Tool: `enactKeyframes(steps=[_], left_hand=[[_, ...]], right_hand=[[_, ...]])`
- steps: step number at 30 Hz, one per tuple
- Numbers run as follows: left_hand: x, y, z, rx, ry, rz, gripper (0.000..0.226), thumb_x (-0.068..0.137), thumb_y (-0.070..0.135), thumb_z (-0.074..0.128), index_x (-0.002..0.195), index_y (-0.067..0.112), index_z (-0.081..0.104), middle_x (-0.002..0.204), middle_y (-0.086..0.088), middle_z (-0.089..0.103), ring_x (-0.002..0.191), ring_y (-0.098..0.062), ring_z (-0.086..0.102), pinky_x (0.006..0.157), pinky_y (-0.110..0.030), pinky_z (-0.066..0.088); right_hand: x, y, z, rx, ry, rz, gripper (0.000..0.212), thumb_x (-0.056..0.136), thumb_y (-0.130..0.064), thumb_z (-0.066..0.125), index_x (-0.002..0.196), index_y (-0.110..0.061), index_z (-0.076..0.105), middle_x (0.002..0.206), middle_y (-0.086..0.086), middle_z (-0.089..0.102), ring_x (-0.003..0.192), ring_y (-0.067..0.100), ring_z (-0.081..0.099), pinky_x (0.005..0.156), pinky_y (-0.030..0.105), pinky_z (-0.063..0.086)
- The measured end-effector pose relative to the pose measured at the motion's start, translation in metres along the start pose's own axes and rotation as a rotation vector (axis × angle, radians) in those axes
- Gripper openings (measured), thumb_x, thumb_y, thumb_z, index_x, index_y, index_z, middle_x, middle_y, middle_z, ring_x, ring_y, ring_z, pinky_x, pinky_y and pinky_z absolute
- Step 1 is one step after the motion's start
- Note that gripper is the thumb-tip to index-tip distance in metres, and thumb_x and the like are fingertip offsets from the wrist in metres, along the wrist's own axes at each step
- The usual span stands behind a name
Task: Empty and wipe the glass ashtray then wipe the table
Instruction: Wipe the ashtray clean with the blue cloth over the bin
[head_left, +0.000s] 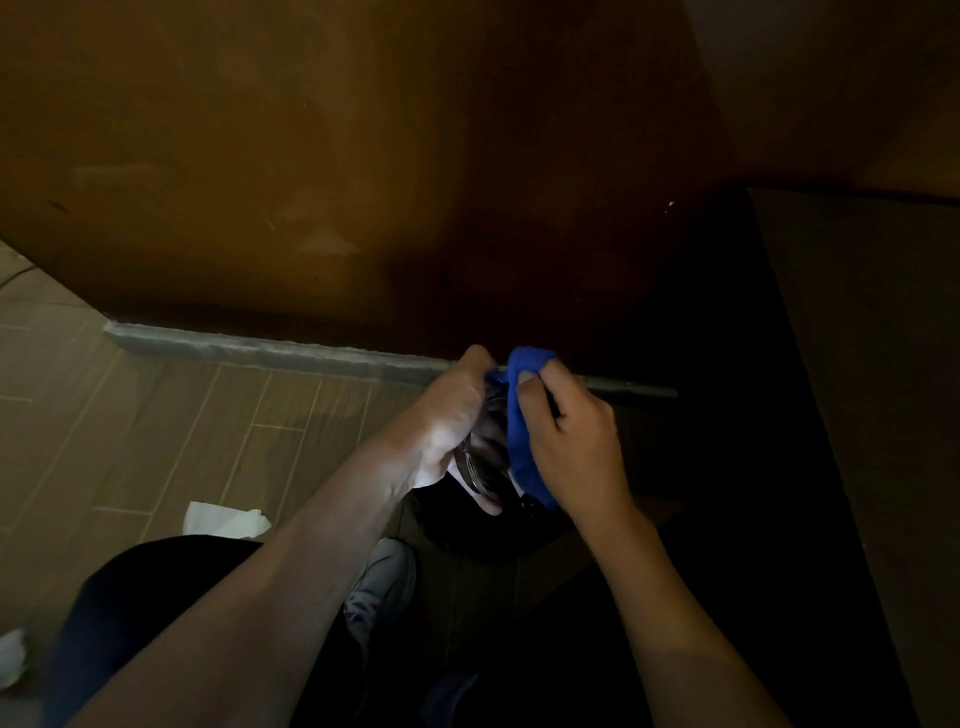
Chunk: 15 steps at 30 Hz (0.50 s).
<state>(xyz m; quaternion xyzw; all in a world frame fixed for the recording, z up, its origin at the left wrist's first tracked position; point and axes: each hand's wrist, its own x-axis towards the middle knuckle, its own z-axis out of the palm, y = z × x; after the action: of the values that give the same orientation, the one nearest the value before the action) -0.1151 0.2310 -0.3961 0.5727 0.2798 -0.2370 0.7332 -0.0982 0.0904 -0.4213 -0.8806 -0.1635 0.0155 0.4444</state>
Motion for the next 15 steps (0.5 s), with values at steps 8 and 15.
enactKeyframes(steps=[8,15], left_hand=[[0.005,-0.001,0.0,-0.004,0.033,0.019,0.043,0.1,0.043,0.034,0.069,0.018,0.052,0.063,-0.009,0.045,0.048,-0.023,0.039,0.046,-0.025,0.036],[0.004,0.0,0.0,-0.002,0.017,0.038,0.045,0.1,0.043,0.034,0.068,0.017,0.051,0.065,-0.012,0.043,0.052,-0.025,0.038,0.048,-0.027,0.033]], right_hand=[[-0.002,-0.002,0.004,-0.084,0.209,-0.132,0.025,0.1,-0.026,0.052,0.086,-0.009,0.063,0.075,-0.008,0.052,0.061,0.004,0.045,0.058,0.006,0.038],[-0.002,0.001,-0.006,-0.1,0.112,-0.171,0.019,0.102,-0.025,0.054,0.091,-0.012,0.063,0.079,-0.018,0.048,0.066,-0.004,0.047,0.064,0.001,0.035]])
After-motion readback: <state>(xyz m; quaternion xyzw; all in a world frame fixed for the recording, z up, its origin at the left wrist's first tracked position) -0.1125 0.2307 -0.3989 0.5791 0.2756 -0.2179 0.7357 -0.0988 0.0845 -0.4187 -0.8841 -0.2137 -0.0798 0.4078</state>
